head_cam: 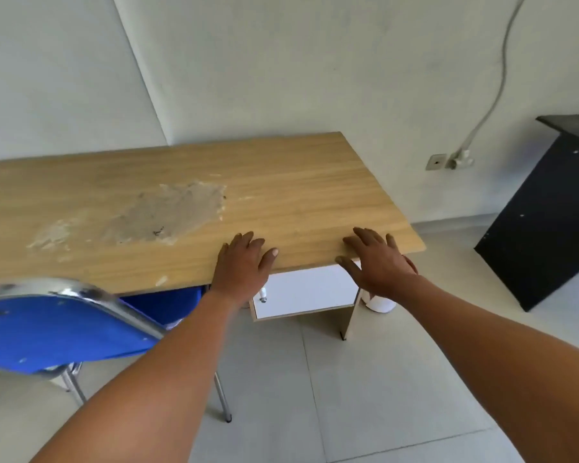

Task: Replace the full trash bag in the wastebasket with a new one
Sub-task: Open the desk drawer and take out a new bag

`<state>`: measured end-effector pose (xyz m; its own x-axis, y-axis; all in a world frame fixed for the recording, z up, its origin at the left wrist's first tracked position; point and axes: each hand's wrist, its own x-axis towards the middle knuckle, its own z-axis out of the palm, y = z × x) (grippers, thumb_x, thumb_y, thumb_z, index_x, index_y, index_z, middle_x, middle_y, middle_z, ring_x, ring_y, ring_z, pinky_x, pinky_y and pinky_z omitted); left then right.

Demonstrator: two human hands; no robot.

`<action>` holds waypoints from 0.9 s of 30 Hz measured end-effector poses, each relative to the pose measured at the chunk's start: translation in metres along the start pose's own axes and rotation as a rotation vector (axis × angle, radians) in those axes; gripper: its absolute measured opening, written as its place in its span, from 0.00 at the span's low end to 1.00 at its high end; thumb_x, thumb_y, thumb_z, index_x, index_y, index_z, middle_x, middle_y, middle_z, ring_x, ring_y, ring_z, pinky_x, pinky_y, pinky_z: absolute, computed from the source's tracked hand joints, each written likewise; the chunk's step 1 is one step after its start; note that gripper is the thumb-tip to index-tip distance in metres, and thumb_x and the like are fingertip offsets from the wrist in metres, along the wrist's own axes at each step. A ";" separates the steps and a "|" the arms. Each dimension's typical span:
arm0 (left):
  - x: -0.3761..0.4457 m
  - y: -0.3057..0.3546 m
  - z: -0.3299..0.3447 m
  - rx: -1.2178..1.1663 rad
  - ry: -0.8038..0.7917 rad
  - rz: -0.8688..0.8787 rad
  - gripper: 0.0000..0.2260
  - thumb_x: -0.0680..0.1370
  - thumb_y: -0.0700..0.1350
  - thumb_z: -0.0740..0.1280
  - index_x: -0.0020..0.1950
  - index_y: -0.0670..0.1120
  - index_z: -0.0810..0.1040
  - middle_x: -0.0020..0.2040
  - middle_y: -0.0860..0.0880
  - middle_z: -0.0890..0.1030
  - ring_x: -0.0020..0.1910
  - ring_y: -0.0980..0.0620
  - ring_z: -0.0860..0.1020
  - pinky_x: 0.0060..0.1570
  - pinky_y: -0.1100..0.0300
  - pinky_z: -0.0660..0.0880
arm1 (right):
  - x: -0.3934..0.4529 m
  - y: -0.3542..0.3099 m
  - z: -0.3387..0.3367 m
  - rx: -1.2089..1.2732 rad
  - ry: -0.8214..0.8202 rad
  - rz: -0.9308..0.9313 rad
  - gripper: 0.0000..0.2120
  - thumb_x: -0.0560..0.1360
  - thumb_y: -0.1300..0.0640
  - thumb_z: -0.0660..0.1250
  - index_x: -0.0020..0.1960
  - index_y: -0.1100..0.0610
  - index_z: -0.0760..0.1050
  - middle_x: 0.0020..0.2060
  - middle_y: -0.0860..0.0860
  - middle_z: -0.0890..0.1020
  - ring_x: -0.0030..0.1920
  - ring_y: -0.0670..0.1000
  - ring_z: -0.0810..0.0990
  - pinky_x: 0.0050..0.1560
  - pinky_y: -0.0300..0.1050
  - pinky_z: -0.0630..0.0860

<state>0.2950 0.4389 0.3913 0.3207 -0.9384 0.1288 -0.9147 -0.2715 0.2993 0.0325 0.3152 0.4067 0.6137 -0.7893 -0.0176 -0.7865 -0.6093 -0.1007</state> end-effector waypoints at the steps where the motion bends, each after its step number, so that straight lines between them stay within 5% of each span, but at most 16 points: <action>1: -0.002 -0.002 0.016 0.007 0.035 0.004 0.26 0.84 0.61 0.54 0.71 0.44 0.75 0.75 0.42 0.71 0.77 0.41 0.65 0.75 0.42 0.60 | 0.001 0.004 0.018 -0.006 0.060 -0.015 0.33 0.79 0.33 0.48 0.76 0.51 0.63 0.78 0.54 0.62 0.78 0.56 0.57 0.76 0.66 0.52; 4: -0.008 -0.009 0.053 0.113 0.241 0.059 0.28 0.83 0.60 0.48 0.68 0.45 0.77 0.70 0.44 0.76 0.72 0.41 0.70 0.73 0.42 0.63 | 0.007 0.010 0.067 -0.070 0.310 -0.069 0.32 0.80 0.33 0.48 0.76 0.52 0.63 0.75 0.54 0.67 0.76 0.57 0.62 0.75 0.67 0.54; 7: -0.011 -0.008 0.068 0.219 0.448 0.090 0.25 0.85 0.57 0.48 0.58 0.46 0.81 0.55 0.47 0.83 0.57 0.44 0.79 0.56 0.49 0.71 | 0.014 0.015 0.094 -0.098 0.588 -0.113 0.29 0.80 0.37 0.54 0.72 0.55 0.68 0.70 0.55 0.73 0.71 0.59 0.69 0.73 0.62 0.59; 11: -0.012 -0.006 0.077 0.256 0.575 0.092 0.21 0.86 0.55 0.50 0.45 0.48 0.78 0.39 0.51 0.76 0.40 0.47 0.75 0.41 0.55 0.64 | 0.018 0.016 0.115 -0.019 0.794 -0.228 0.22 0.76 0.54 0.67 0.68 0.62 0.73 0.64 0.59 0.78 0.65 0.62 0.74 0.70 0.57 0.66; 14: -0.017 -0.003 0.081 0.252 0.583 0.089 0.21 0.86 0.56 0.49 0.41 0.48 0.74 0.37 0.52 0.74 0.39 0.46 0.75 0.40 0.54 0.64 | 0.012 0.009 0.115 0.034 0.763 -0.247 0.28 0.69 0.71 0.64 0.69 0.64 0.73 0.64 0.60 0.77 0.66 0.63 0.73 0.71 0.56 0.67; 18: -0.014 -0.006 0.080 0.249 0.565 0.129 0.23 0.85 0.57 0.48 0.45 0.47 0.77 0.42 0.50 0.79 0.43 0.45 0.77 0.43 0.52 0.69 | 0.009 -0.001 0.110 0.099 0.803 -0.349 0.31 0.64 0.78 0.62 0.65 0.65 0.76 0.60 0.60 0.79 0.62 0.62 0.75 0.62 0.56 0.75; 23: -0.008 -0.009 0.084 0.314 0.645 0.118 0.25 0.84 0.58 0.47 0.50 0.48 0.81 0.46 0.49 0.82 0.45 0.45 0.79 0.44 0.52 0.69 | 0.014 -0.014 0.125 0.003 1.018 -0.486 0.27 0.63 0.76 0.55 0.58 0.64 0.79 0.50 0.58 0.78 0.49 0.60 0.73 0.53 0.51 0.73; 27: -0.004 -0.010 0.094 0.350 0.725 0.075 0.25 0.84 0.57 0.48 0.48 0.48 0.82 0.44 0.49 0.83 0.42 0.44 0.79 0.43 0.51 0.70 | 0.014 -0.019 0.162 -0.081 0.883 -0.583 0.18 0.66 0.75 0.56 0.47 0.62 0.78 0.44 0.56 0.77 0.44 0.58 0.71 0.43 0.49 0.69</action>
<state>0.2801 0.4256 0.2988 0.2250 -0.6173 0.7538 -0.9258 -0.3767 -0.0321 0.0671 0.3277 0.2474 0.6554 -0.1291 0.7441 -0.4090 -0.8890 0.2060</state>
